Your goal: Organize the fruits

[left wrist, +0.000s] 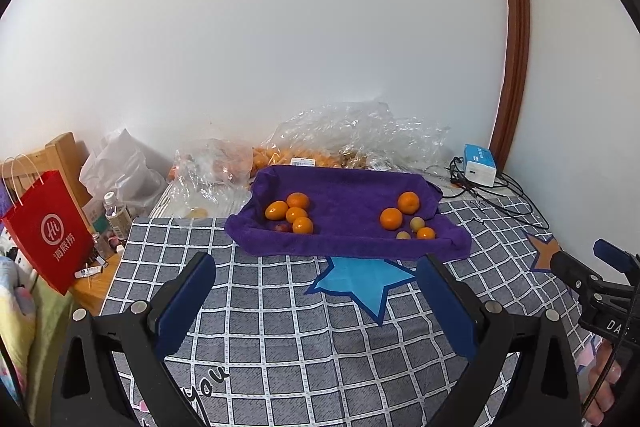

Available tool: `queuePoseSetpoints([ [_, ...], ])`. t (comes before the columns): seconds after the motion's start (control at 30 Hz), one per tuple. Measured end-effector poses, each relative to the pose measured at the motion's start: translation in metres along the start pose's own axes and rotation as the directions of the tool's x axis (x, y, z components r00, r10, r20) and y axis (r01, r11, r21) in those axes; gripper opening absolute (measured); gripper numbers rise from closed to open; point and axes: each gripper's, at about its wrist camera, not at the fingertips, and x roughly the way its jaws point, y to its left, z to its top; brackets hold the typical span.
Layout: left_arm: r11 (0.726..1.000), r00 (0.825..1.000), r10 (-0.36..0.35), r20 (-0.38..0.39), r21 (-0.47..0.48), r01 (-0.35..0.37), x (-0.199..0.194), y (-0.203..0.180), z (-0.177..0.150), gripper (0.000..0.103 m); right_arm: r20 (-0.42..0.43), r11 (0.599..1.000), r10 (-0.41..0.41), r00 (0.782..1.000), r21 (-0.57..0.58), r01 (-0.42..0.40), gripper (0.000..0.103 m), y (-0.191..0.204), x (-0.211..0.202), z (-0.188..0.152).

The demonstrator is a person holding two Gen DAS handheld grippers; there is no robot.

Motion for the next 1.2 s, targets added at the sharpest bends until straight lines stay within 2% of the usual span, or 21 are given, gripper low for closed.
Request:
queuePoseSetpoints([
  [1.2,1.000,1.000,0.008,-0.001,-0.015,-0.008,-0.004,0.011,-0.002,0.101,0.014,1.000,-0.009,1.000,-0.013,0.009,0.103,0.012,-0.007,-0.002],
])
